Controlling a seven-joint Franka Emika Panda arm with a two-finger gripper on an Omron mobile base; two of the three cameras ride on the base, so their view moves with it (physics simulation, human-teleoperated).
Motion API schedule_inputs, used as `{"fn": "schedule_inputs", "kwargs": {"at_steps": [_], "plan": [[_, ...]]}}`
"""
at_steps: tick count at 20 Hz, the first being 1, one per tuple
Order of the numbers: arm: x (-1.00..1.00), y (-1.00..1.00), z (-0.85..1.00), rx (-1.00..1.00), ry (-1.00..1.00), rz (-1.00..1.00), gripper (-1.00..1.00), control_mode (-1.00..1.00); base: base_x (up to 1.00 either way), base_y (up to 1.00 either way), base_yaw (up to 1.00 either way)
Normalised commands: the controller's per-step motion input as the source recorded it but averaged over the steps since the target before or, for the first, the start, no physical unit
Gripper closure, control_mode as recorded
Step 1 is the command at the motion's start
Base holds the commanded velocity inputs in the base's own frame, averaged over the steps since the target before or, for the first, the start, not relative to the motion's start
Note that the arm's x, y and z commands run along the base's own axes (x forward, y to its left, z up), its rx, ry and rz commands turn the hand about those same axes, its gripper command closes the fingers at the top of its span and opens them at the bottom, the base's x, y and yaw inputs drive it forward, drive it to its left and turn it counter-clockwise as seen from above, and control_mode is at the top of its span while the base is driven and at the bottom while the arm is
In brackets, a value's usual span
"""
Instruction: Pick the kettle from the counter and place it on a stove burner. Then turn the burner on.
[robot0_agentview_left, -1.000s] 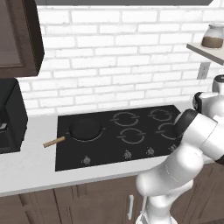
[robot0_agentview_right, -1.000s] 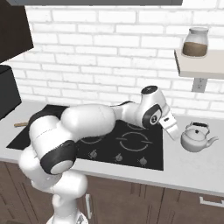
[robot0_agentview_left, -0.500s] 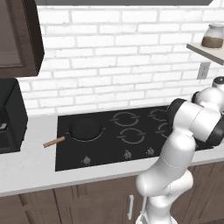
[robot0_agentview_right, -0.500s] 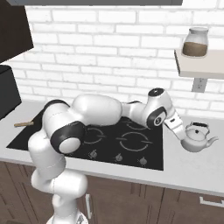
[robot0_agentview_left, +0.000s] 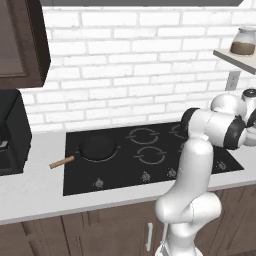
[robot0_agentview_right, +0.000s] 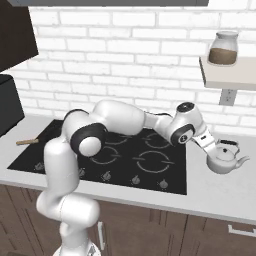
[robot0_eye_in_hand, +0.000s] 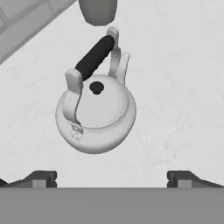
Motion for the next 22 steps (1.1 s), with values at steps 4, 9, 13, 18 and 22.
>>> {"fn": "schedule_inputs", "kwargs": {"at_steps": [4,9,13,18,22], "plan": [[0.35,-0.21,-0.02,0.00,0.00,0.00,-1.00,-1.00,0.00,0.00,0.00],[0.27,-0.23,-0.08,0.00,0.00,0.00,-1.00,-1.00,0.00,0.00,0.00],[0.12,-0.20,-0.21,0.00,0.00,0.00,-1.00,-1.00,0.00,0.00,0.00],[0.14,-0.13,-0.23,0.00,0.00,0.00,-1.00,-1.00,0.00,0.00,0.00],[0.16,-0.09,-0.22,0.00,-0.01,0.00,-1.00,-1.00,0.00,0.00,0.00]]}}
